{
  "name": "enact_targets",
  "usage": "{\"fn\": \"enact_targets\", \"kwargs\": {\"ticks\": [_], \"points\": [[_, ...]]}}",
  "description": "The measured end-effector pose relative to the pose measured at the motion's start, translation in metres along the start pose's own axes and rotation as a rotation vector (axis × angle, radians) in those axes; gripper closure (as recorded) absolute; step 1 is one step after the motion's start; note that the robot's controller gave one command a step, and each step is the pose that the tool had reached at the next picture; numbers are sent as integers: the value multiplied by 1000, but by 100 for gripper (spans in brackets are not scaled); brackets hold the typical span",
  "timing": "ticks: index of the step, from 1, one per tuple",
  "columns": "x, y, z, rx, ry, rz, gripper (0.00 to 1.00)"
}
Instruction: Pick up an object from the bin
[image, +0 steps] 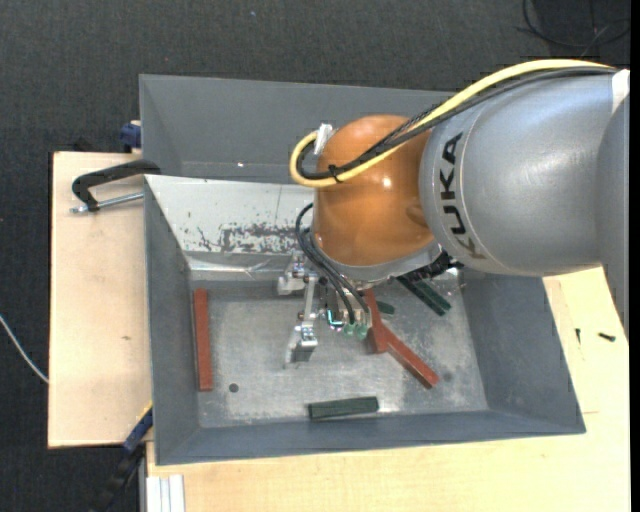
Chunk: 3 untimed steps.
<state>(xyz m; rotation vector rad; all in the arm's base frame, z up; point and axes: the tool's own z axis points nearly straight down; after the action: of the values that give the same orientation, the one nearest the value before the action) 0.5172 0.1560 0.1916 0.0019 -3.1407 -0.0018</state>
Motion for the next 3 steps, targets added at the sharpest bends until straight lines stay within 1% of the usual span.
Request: {"fn": "enact_targets", "kwargs": {"ticks": [1,2,3], "points": [[-1,0,-1,0,-2,1,0],[-29,-29,-18,-2,-3,-78,0],[-32,-54,-17,1,-7,-168,0]]}}
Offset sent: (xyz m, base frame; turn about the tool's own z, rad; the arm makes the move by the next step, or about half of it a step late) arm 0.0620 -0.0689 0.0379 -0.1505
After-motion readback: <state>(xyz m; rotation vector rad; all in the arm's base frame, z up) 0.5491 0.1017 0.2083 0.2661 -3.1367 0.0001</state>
